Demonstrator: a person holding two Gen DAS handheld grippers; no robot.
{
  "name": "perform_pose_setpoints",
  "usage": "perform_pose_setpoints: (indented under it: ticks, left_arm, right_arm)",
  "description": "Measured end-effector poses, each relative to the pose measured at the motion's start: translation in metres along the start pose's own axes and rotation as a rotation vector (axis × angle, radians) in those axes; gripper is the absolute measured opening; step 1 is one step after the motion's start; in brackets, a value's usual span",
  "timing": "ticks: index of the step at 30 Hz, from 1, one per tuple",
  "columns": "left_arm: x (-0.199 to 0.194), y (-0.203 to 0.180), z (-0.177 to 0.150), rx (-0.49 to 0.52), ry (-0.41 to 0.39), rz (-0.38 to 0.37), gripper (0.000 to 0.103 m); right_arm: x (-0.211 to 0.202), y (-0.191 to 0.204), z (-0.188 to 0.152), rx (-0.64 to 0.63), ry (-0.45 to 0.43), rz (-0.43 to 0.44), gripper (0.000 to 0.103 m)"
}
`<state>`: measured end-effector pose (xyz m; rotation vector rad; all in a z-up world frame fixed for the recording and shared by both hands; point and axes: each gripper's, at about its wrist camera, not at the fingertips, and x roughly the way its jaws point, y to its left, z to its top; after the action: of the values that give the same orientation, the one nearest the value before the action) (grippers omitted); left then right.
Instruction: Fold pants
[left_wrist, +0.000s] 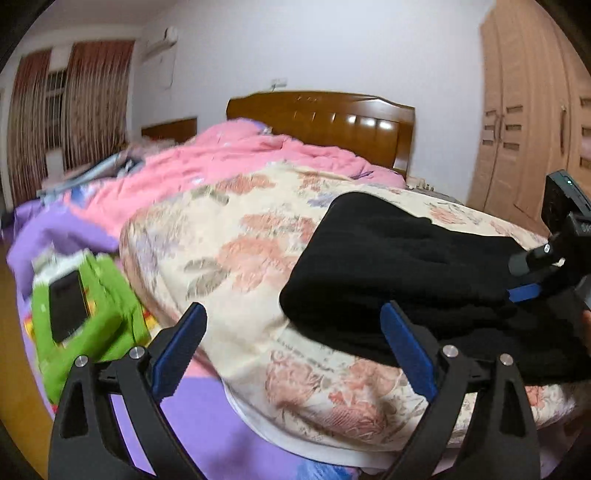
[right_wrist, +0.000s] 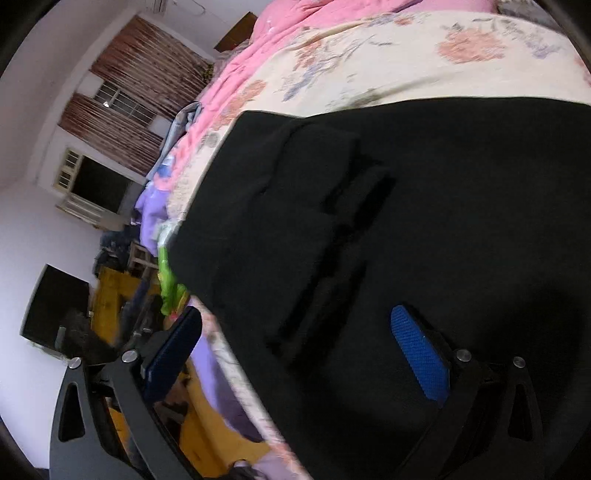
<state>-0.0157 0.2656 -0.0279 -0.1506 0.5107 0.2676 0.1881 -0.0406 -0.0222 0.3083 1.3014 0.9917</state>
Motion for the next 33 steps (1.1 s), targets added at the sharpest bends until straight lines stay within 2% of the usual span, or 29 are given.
perform_pose_setpoints:
  ticks: [3,5,7,9,10,12,17,20,23,25,26,30,33]
  left_arm:
    - [-0.001,0.005,-0.007,0.016,0.011,0.007,0.095]
    - [-0.002,0.000,-0.013,0.040,0.024,0.004,0.095]
    - [-0.002,-0.002,-0.017,0.058,0.039,0.004,0.095]
    - [0.000,-0.001,-0.021,0.071,0.050,0.005,0.095]
    - [0.002,-0.001,-0.020,0.077,0.055,0.011,0.095]
    - [0.009,0.001,-0.017,0.084,0.067,0.024,0.095]
    - [0.043,0.007,-0.004,0.075,0.144,0.038,0.095]
    - [0.060,0.005,0.006,0.068,0.162,0.038,0.095]
    - [0.078,0.012,0.015,0.016,0.190,0.082,0.097]
    - [0.089,0.023,0.016,-0.059,0.217,0.054,0.102]
    - [0.091,0.024,0.015,-0.068,0.216,0.051,0.102]
    - [0.087,0.012,0.009,-0.006,0.183,0.087,0.102]
    - [0.088,0.006,0.010,0.016,0.186,0.092,0.102]
  right_arm:
    - [0.023,0.015,-0.001,-0.005,0.055,-0.005,0.088]
    - [0.029,0.022,0.000,-0.012,0.030,-0.019,0.088]
    - [0.026,0.018,0.003,0.028,-0.025,-0.011,0.070]
    - [0.019,0.015,0.003,0.033,-0.092,0.003,0.018]
    - [0.013,0.017,0.001,0.020,-0.135,0.029,0.017]
    - [0.005,0.026,-0.001,-0.037,-0.199,0.014,0.017]
    - [-0.015,0.084,0.005,-0.229,-0.287,-0.046,0.016]
    - [-0.033,0.112,0.006,-0.312,-0.330,-0.053,0.016]
    - [-0.059,0.127,-0.005,-0.379,-0.403,-0.060,0.015]
    - [-0.069,0.123,-0.020,-0.392,-0.441,-0.090,0.014]
    - [-0.075,0.108,-0.031,-0.375,-0.452,-0.120,0.014]
    - [-0.058,0.037,-0.058,-0.233,-0.400,-0.219,0.014]
    - [-0.031,-0.006,-0.067,-0.131,-0.358,-0.209,0.014]
